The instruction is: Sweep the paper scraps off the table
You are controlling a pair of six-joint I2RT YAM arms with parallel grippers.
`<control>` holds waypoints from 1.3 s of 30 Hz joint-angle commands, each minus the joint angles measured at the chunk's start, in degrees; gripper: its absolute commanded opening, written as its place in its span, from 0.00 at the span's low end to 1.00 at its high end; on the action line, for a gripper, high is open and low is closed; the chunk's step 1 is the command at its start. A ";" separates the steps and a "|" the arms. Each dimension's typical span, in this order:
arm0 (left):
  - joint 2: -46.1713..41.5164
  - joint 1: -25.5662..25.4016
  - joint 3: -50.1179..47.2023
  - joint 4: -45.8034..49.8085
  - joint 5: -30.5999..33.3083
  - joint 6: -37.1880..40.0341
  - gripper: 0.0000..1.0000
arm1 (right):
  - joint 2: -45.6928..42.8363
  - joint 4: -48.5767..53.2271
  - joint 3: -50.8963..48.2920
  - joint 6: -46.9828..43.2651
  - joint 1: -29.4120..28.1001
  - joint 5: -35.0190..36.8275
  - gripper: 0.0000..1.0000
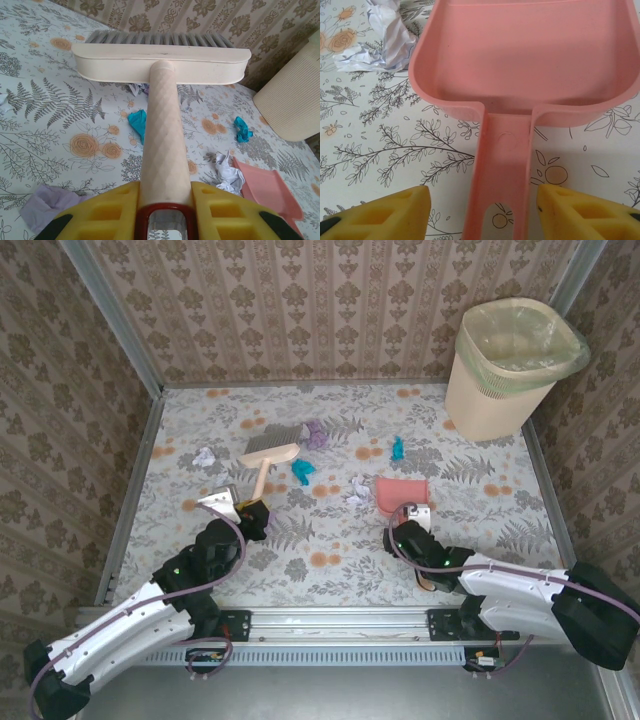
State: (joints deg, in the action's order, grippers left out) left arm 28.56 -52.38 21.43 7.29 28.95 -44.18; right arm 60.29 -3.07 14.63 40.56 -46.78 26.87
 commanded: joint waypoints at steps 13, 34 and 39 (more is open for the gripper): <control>-0.20 0.45 -0.26 -2.87 0.23 -0.05 0.00 | 3.67 5.01 4.55 0.48 -0.33 3.46 0.45; -0.15 0.52 -0.07 -2.81 -0.13 -0.17 0.00 | 7.72 8.09 7.50 0.42 -0.35 3.01 0.42; -0.11 0.47 -0.07 -2.81 -0.12 -0.14 0.00 | 6.34 10.61 8.28 0.23 -0.33 3.45 0.32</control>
State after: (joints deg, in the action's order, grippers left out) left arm 28.56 -52.38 21.43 7.29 28.73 -44.18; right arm 67.83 4.54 21.10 40.58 -46.76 28.77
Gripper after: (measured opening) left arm 0.253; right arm 0.331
